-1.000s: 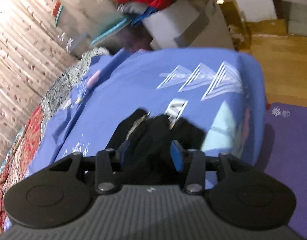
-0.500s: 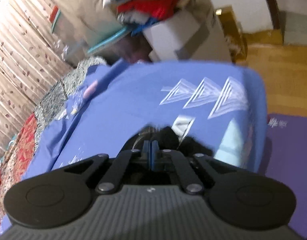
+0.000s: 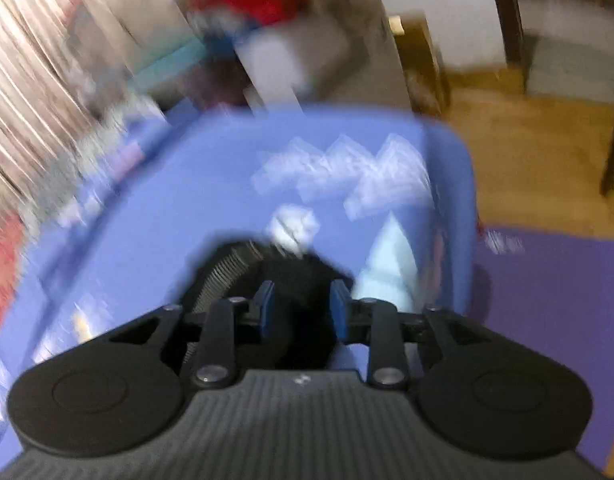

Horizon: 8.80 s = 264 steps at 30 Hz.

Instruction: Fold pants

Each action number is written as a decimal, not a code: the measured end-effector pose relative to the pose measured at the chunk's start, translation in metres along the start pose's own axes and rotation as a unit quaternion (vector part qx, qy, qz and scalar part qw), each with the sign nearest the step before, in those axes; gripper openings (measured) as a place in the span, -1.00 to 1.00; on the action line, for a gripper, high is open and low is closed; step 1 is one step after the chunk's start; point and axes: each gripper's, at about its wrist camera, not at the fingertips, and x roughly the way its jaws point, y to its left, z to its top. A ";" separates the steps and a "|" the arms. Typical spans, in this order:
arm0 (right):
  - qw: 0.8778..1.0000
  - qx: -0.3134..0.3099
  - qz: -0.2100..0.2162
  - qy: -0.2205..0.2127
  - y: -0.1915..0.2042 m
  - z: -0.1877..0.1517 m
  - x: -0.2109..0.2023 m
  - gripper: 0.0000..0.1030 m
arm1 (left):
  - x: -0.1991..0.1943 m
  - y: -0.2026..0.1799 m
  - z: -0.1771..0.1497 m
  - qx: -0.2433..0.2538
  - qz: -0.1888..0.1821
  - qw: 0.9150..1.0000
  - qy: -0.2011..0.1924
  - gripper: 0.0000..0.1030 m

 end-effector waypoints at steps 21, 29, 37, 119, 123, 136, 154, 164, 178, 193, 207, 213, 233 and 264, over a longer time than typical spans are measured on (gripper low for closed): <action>0.544 -0.611 0.520 0.245 0.303 -0.317 -0.123 -0.21 | 0.035 0.012 -0.017 -0.100 -0.096 0.988 0.072 0.56; 0.546 -0.621 0.506 0.246 0.314 -0.302 -0.131 -0.85 | 0.040 0.011 -0.017 -0.090 -0.094 0.989 0.073 0.57; 0.506 -0.622 0.499 0.327 0.282 -0.315 -0.143 -0.84 | 0.041 0.011 -0.018 -0.088 -0.095 0.989 0.072 0.57; 0.794 -0.463 0.363 0.151 0.336 -0.272 -0.010 -0.01 | 0.100 -0.097 0.004 0.245 0.121 0.955 -0.114 -0.08; 0.776 -0.454 0.395 0.191 0.336 -0.277 -0.024 -0.10 | 0.104 -0.102 0.000 0.261 0.134 0.949 -0.117 -0.04; 0.866 -0.344 0.298 0.206 0.296 -0.214 0.032 -0.18 | 0.078 -0.114 0.002 0.246 0.126 0.956 -0.104 0.10; 0.945 -0.144 0.220 0.195 0.094 -0.125 0.033 -0.10 | 0.100 -0.152 -0.061 0.244 0.022 0.970 0.010 0.23; 0.941 -0.090 0.264 0.192 0.081 -0.130 0.043 -0.07 | 0.099 -0.148 -0.069 0.266 0.018 0.964 -0.004 0.32; 0.938 -0.079 0.276 0.193 0.071 -0.124 0.039 -0.07 | 0.102 -0.153 -0.071 0.275 0.018 0.961 -0.001 0.46; 0.975 0.006 0.213 0.071 -0.008 -0.062 0.012 -0.02 | 0.104 -0.156 -0.071 0.280 0.022 0.960 0.001 0.53; 0.969 0.070 0.213 0.104 -0.030 -0.067 0.024 0.01 | 0.103 -0.158 -0.070 0.278 0.028 0.960 0.007 0.55; 0.970 0.075 0.208 0.102 -0.035 -0.065 0.023 0.01 | 0.103 -0.158 -0.070 0.279 0.029 0.960 0.007 0.59; 0.969 0.081 0.209 0.104 -0.036 -0.064 0.023 0.03 | 0.104 -0.159 -0.071 0.280 0.029 0.959 0.007 0.61; 0.971 0.068 0.213 0.083 -0.039 -0.060 0.009 0.03 | 0.103 -0.160 -0.065 0.272 0.028 0.962 0.018 0.62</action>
